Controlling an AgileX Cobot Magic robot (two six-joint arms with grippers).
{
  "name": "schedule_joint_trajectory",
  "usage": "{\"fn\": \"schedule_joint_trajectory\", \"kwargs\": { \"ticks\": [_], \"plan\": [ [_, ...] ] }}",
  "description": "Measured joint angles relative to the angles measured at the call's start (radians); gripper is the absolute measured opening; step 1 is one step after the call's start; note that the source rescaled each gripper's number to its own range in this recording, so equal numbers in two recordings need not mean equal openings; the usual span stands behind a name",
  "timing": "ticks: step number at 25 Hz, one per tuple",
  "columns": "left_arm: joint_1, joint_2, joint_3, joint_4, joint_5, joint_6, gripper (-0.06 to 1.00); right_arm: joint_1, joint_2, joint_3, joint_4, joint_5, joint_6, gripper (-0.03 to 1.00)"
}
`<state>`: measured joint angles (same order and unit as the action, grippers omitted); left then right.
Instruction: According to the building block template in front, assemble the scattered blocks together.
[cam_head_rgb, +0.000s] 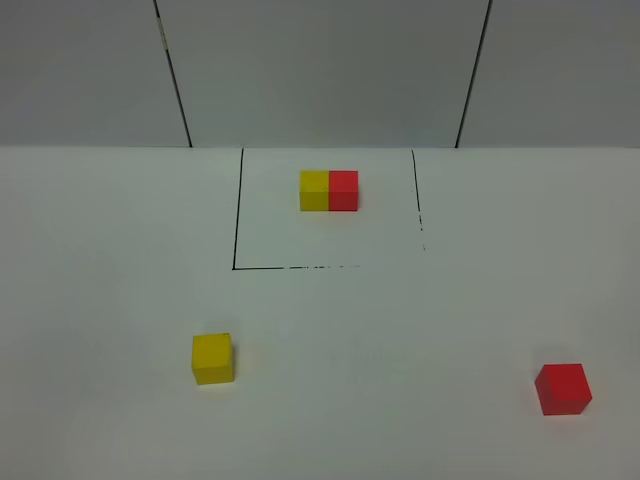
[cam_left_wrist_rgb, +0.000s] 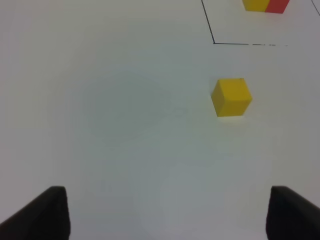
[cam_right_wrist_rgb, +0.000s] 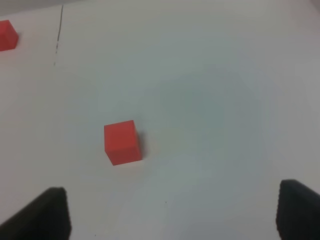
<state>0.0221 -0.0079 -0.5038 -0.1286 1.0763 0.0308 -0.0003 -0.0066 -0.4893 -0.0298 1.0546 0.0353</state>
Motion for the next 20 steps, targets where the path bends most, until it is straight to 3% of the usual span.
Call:
{"fn": "schedule_joint_trajectory", "kwargs": {
  "ticks": [8,20],
  "plan": [
    [0.001,0.104,-0.026,-0.029,-0.038,-0.004,0.69,0.000,0.000,0.000,0.000,0.000,0.000,0.66],
    [0.001,0.816,-0.231,-0.149,-0.054,-0.006,0.69,0.000,0.000,0.000,0.000,0.000,0.000,0.66]
  ]
}}
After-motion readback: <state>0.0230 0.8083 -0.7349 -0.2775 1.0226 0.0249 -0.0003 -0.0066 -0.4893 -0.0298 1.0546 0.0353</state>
